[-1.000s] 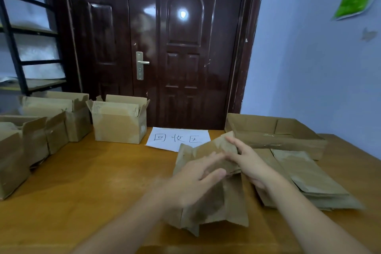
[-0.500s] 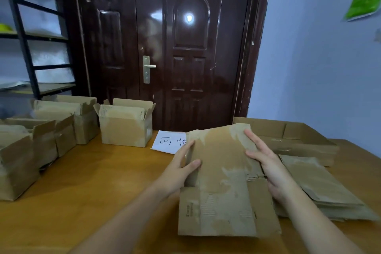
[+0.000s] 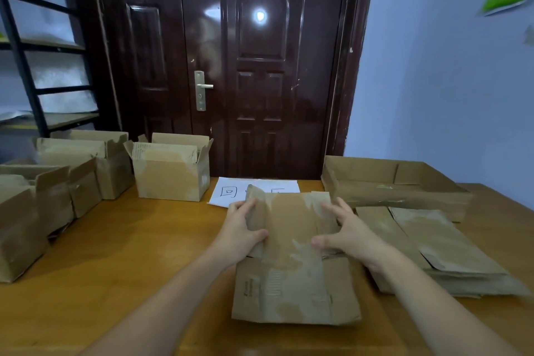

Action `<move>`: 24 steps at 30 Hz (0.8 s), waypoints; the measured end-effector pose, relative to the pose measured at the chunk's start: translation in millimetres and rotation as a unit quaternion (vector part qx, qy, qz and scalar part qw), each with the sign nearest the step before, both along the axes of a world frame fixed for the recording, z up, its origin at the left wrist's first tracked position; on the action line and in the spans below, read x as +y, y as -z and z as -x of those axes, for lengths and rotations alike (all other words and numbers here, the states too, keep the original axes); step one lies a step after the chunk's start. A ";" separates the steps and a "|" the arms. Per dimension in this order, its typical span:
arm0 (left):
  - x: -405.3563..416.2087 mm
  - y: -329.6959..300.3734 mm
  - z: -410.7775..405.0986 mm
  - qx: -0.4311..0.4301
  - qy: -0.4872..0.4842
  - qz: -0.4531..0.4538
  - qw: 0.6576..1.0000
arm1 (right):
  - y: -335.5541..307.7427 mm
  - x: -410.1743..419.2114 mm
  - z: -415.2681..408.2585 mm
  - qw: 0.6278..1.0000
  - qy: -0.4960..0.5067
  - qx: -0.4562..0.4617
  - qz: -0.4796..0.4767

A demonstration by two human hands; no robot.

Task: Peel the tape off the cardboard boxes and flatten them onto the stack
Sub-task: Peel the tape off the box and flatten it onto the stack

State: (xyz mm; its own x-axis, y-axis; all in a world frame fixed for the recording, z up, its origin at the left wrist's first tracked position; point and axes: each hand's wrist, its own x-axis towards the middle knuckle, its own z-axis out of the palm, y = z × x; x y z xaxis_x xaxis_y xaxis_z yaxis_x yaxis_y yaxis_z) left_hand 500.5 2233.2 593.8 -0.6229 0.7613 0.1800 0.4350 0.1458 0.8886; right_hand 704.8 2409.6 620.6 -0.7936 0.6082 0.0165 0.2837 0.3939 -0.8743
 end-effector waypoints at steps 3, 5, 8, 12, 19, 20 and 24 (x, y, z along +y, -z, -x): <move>-3.1 10.9 1.4 0.039 0.009 0.048 0.998 | 23.0 -7.6 7.6 0.989 -0.018 -0.085 -0.120; -6.1 16.0 -1.2 0.072 0.013 0.102 0.992 | 36.1 -12.3 11.6 0.984 -0.030 -0.113 -0.137; -10.6 22.3 -4.2 0.204 -0.002 0.250 0.946 | 46.6 -14.6 16.3 0.974 -0.041 -0.166 -0.148; -19.4 23.1 -21.3 0.403 0.002 0.322 0.857 | 49.5 -11.0 17.0 0.945 -0.077 -0.239 -0.208; -26.8 30.2 -44.9 0.406 0.064 0.370 0.833 | 49.9 -2.8 8.7 0.892 -0.137 -0.320 -0.287; -28.5 30.4 -39.2 0.399 0.063 0.372 0.836 | 50.2 -1.9 5.2 0.887 -0.127 -0.322 -0.305; -40.0 33.8 -4.6 0.338 0.030 0.381 0.860 | 49.3 -12.7 -0.6 0.858 -0.059 -0.308 -0.406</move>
